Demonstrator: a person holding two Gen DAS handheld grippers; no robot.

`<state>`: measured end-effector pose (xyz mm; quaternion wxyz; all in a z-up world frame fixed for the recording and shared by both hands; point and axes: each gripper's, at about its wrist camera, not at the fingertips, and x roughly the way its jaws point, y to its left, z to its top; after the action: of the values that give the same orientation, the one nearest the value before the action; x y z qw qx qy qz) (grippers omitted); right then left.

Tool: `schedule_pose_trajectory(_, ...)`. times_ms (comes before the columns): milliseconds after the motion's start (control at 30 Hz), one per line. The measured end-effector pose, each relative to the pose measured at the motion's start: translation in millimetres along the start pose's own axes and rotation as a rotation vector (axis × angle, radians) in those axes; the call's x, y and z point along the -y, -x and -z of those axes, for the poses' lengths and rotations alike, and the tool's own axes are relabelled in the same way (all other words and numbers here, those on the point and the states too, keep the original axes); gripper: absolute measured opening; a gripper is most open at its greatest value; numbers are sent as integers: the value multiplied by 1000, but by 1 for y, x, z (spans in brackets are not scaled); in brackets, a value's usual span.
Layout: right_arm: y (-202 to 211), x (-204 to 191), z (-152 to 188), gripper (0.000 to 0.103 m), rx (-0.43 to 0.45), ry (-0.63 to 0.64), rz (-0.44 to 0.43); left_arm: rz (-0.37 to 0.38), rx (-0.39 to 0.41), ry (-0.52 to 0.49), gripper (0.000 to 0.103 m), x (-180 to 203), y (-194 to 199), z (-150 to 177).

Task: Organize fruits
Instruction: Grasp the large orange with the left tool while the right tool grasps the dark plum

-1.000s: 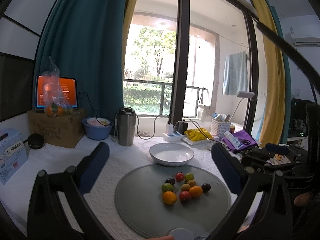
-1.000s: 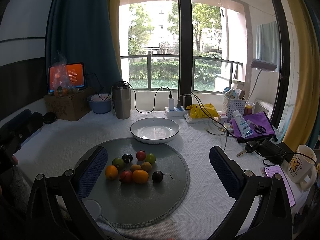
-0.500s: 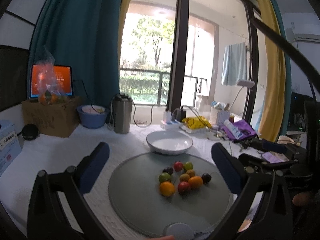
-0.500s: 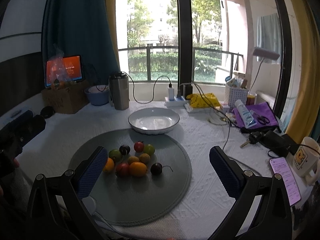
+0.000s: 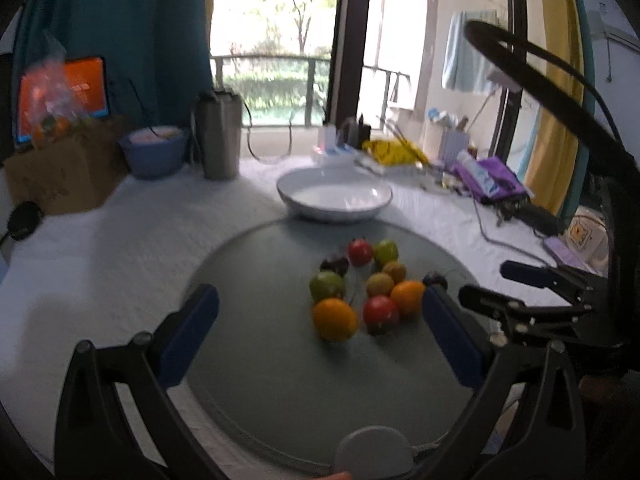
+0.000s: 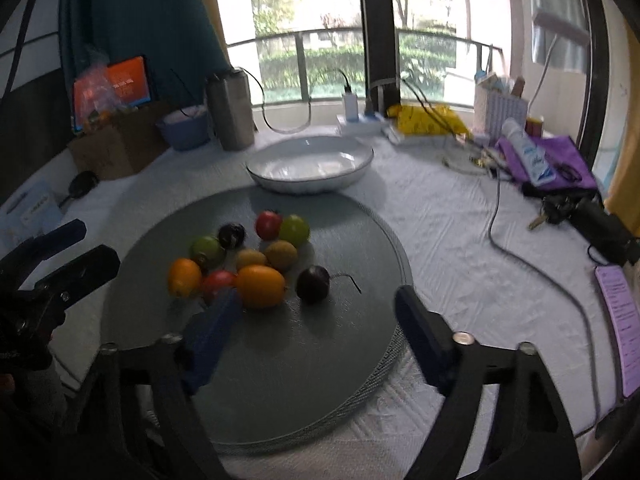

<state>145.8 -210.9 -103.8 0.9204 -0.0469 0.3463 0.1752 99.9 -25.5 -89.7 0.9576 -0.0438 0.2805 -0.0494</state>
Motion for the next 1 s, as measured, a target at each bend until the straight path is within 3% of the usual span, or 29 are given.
schedule_pose_trajectory(167, -22, 11, 2, 68, -58, -15, -36, 14, -85, 11, 100, 0, -28, 3)
schedule_pose_trajectory(233, -30, 14, 1, 62, -72, -17, -52, 17, -117, 14, 90, 1, -37, 4)
schedule_pose_trajectory(400, -43, 21, 1, 48, -94, -23, -81, 3, -187, 13, 76, 3, -55, 7)
schedule_pose_trajectory(500, -47, 24, -2, 47, -100, -27, -114, -3, -216, 18, 68, 2, -63, 8)
schedule_pose_trajectory(733, -57, 24, -11, 44, -126, -23, -196, -10, -227, 54, 55, -2, -65, 7)
schedule_pose_trajectory(900, -60, 23, -12, 28, -137, -14, -241, 19, -238, 91, 51, -7, -65, 10)
schedule_pose_trajectory(1000, -60, 21, -11, 27, -133, -8, -250, 56, -243, 118, 39, -8, -66, 10)
